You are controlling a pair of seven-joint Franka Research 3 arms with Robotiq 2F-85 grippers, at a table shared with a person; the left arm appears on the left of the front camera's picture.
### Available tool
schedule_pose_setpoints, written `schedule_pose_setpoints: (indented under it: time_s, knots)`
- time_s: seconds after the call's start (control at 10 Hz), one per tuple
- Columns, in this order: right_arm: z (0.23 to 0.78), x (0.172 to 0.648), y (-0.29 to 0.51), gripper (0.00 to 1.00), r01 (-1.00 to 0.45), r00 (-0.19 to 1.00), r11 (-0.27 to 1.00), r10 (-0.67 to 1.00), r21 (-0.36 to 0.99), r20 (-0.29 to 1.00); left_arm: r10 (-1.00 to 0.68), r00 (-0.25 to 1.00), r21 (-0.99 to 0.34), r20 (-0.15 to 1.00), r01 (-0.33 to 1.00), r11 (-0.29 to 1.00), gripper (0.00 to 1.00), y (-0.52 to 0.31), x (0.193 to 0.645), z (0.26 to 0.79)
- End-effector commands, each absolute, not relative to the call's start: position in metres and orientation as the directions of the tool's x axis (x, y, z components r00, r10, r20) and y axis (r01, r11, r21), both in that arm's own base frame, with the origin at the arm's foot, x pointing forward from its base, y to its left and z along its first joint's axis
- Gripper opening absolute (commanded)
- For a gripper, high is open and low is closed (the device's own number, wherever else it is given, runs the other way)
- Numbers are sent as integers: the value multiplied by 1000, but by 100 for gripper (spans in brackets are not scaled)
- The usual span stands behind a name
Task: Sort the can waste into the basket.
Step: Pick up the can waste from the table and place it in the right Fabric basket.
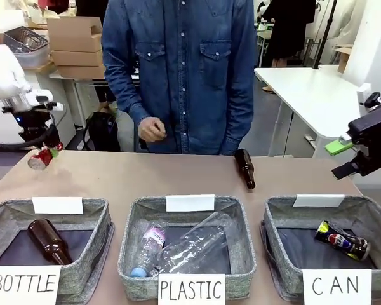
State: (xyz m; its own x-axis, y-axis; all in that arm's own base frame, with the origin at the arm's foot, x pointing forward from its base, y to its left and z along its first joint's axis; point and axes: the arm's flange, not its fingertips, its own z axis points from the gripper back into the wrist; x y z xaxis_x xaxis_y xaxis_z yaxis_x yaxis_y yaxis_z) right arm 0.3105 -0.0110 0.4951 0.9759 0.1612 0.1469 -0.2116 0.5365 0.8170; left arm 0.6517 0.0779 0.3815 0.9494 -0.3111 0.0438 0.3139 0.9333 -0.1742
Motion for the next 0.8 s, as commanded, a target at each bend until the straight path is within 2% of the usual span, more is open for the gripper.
schedule_pose_setpoints:
  time_s: [0.0,0.1,0.2,0.4,0.5,0.6,0.7]
  knots:
    - [497,310,-13,100,-227,972,535,174,814,157,-476,871,-239,121,491,838,0,45,531,478]
    - [497,310,-13,100,-227,972,535,174,814,157,-519,841,-165,149,539,826,0,36,476,507]
    - [497,310,-13,100,-227,972,535,174,814,157,-614,761,-166,208,647,744,0,28,434,522]
    - [497,310,-13,100,-227,972,535,174,814,157,-799,514,-95,311,854,512,0,29,356,538]
    - [497,310,-13,100,-227,972,535,174,814,157,-802,454,-44,388,878,476,0,35,337,539]
    - [497,310,-13,100,-227,972,535,174,814,157,-747,493,10,445,832,555,0,42,339,536]
    - [497,310,-13,100,-227,972,535,174,814,157,-789,536,-80,300,838,539,0,19,359,545]
